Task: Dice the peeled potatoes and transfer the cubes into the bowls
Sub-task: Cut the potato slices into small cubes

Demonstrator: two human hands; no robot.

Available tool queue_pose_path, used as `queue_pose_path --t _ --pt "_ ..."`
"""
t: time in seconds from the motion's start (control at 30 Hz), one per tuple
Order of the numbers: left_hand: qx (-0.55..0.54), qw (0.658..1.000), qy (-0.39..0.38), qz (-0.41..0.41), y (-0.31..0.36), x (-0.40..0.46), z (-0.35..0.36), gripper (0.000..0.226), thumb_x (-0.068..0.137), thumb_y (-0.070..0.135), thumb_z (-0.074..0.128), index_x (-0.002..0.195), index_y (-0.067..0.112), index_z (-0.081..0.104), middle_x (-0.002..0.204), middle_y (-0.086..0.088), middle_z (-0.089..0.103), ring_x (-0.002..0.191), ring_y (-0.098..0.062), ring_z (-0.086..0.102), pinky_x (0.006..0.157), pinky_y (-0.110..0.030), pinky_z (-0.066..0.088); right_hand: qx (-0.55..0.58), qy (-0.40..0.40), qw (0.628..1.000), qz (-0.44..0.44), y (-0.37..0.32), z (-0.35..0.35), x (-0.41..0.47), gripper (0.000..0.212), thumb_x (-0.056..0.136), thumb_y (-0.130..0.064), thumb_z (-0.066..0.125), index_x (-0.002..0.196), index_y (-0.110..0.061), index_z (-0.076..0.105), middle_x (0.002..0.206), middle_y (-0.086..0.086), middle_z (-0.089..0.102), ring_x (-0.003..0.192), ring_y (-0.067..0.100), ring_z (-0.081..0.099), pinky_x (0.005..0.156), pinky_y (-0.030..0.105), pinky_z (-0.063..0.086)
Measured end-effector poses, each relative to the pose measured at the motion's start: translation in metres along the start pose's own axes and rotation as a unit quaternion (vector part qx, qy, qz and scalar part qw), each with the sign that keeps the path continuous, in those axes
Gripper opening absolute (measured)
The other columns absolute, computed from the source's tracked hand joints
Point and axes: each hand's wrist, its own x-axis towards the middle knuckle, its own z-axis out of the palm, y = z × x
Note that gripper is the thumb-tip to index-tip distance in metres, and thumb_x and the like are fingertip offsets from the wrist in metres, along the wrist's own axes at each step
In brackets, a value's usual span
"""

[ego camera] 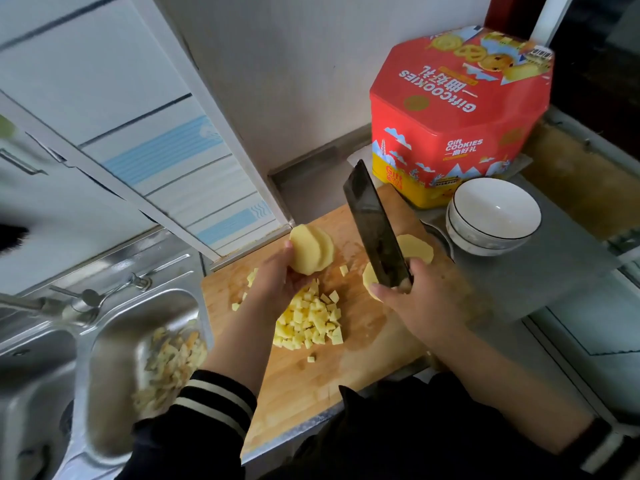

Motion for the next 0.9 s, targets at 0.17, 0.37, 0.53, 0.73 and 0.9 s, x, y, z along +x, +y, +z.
queue_pose_path --t 0.17,0.37,0.53,0.73,0.9 --pt "-0.133 0.990 -0.007 -0.036 -0.012 -0.019 -0.015 0.031 0.102 0.029 0.047 0.123 0.008 0.054 0.092 -0.011 0.072 0.071 -0.022 0.073 0.064 -0.034 0.060 0.010 -0.002 0.999 -0.043 -0.030 0.019 0.004 0.072 0.079 -0.050 0.073 0.134 -0.016 0.040 0.105 -0.005 0.061 0.098 0.016 0.062 0.073 0.027 0.050" --pt "-0.218 0.976 0.020 -0.014 -0.023 -0.039 -0.023 0.030 0.102 0.027 0.048 0.124 0.008 0.054 0.098 -0.011 0.071 0.071 -0.022 0.073 0.062 -0.033 0.060 0.007 -0.011 0.997 -0.082 -0.058 0.044 -0.001 0.066 0.085 -0.054 0.064 0.134 -0.017 0.040 0.101 -0.009 0.054 0.099 0.016 0.061 0.078 0.034 0.051" --pt "-0.226 0.974 -0.001 0.010 -0.031 -0.051 -0.026 0.026 0.103 0.027 0.046 0.124 0.013 0.054 0.123 -0.014 0.064 0.086 -0.024 0.071 0.069 -0.037 0.061 -0.003 -0.028 0.995 -0.100 -0.068 0.060 -0.001 0.060 0.092 -0.054 0.052 0.136 -0.015 0.041 0.125 0.003 0.058 0.109 0.023 0.060 0.087 0.040 0.052" --pt "-0.242 0.969 -0.027 0.030 -0.028 -0.056 -0.032 0.038 0.105 0.029 0.039 0.134 0.006 0.047 0.121 -0.016 0.065 0.090 -0.025 0.072 0.081 -0.038 0.060 0.005 -0.046 0.994 -0.102 -0.075 0.067 0.001 0.067 0.096 -0.054 0.044 0.145 -0.011 0.033 0.140 0.008 0.048 0.126 0.027 0.049 0.094 0.037 0.043" --pt "-0.253 0.966 -0.043 0.026 -0.024 -0.058 -0.029 0.039 0.106 0.031 0.037 0.135 0.006 0.046 0.124 -0.018 0.062 0.089 -0.026 0.073 0.073 -0.036 0.061 0.014 -0.033 0.994 -0.101 -0.074 0.068 0.007 0.058 0.098 -0.050 0.043 0.139 -0.009 0.040 0.132 0.010 0.054 0.117 0.028 0.054 0.090 0.037 0.046"
